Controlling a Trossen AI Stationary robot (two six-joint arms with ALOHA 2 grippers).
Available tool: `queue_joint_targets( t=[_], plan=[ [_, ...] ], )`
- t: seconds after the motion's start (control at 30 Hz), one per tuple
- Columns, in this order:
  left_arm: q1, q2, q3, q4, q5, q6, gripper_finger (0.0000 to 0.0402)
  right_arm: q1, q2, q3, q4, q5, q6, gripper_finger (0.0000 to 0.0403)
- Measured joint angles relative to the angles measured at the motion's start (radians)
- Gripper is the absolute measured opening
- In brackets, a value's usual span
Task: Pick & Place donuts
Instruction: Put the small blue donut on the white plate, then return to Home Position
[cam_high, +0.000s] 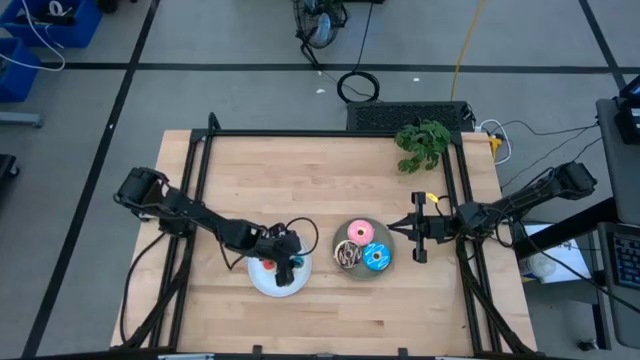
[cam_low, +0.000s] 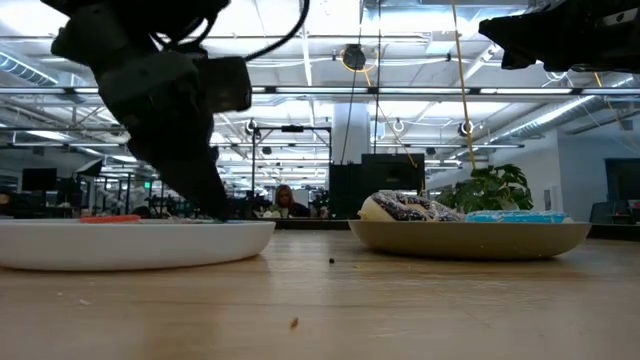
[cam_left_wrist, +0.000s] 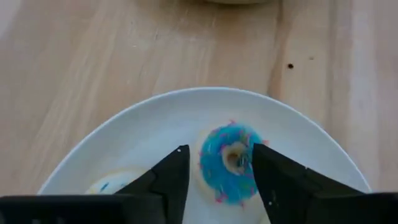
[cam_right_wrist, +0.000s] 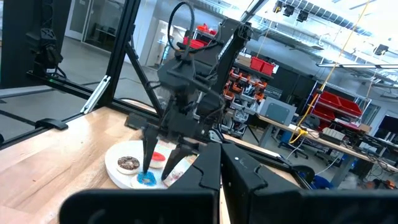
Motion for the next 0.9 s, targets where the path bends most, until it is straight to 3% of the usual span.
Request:
queue_joint_targets(
  t=[0.23, 0.43, 0.67, 0.8, 0.9],
  plan=[
    [-0.003, -0.129, 0.001, -0.009, -0.003, 0.053, 0.0189, 0.0, 0.0, 0.0, 0.0, 0.0, 0.0, 0.0],
    [-0.033, -0.342, 0.002, -0.141, -0.005, 0.111, 0.016, 0.0, 0.0, 0.0, 0.0, 0.0, 0.006, 0.0],
    [-0.134, -0.71, 0.001, -0.387, -0.236, 0.159, 0.0079, 0.0, 0.0, 0.0, -0.001, -0.001, 0.024, 0.0],
    [-0.218, -0.869, -0.007, -0.479, -0.44, 0.199, 0.0012, 0.0, 0.0, 0.0, -0.001, -0.001, 0.026, 0.0],
    [-0.263, -0.969, -0.06, -0.507, -0.59, 0.232, 0.001, 0.0, 0.0, 0.0, 0.0, 0.0, 0.026, 0.0]
  ],
)
